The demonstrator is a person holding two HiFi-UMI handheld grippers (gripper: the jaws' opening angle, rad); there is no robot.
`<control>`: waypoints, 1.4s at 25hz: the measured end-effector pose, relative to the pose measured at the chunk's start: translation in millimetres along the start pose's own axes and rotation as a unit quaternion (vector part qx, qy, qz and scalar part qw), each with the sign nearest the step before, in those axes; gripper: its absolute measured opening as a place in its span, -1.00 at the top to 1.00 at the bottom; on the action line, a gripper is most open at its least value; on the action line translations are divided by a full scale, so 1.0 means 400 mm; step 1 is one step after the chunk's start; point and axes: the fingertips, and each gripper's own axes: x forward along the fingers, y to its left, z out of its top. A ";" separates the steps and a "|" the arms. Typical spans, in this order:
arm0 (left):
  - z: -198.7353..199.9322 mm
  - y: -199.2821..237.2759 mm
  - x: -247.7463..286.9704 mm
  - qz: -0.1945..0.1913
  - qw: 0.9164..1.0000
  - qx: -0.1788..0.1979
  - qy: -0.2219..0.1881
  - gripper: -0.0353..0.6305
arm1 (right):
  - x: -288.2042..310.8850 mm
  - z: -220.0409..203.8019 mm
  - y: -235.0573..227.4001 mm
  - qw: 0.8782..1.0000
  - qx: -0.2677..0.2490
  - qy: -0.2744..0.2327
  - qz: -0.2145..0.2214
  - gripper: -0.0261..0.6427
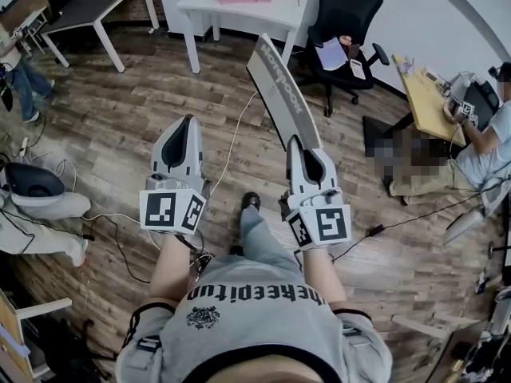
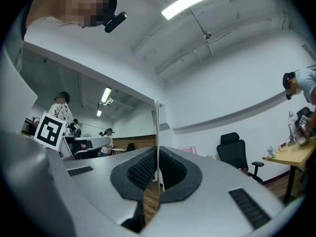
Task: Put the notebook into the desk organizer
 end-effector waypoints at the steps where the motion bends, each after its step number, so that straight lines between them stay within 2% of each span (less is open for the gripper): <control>1: -0.006 0.009 0.022 0.000 1.000 0.001 0.000 0.88 | 0.025 -0.009 -0.014 1.000 -0.005 0.002 -0.006 0.89; 9: -0.025 0.107 0.237 0.006 1.000 0.018 -0.006 0.88 | 0.274 -0.056 -0.150 0.999 -0.002 0.023 -0.043 0.89; 19: -0.069 0.183 0.518 0.025 0.999 0.036 -0.003 0.88 | 0.541 -0.071 -0.301 0.999 0.002 0.029 -0.031 0.89; 22: -0.081 0.192 0.587 0.022 0.999 0.029 -0.008 0.88 | 0.597 -0.077 -0.337 0.999 0.000 0.026 -0.028 0.89; 26: -0.097 0.212 0.658 0.039 0.999 0.021 -0.019 0.88 | 0.652 -0.093 -0.382 0.999 -0.006 0.027 -0.024 0.89; 29: -0.114 0.215 0.701 0.048 0.998 0.030 -0.012 0.88 | 0.684 -0.103 -0.423 0.999 -0.002 0.027 -0.023 0.89; 35: -0.149 0.232 0.771 0.041 0.999 0.032 0.002 0.88 | 0.753 -0.129 -0.470 0.999 0.006 0.030 -0.024 0.89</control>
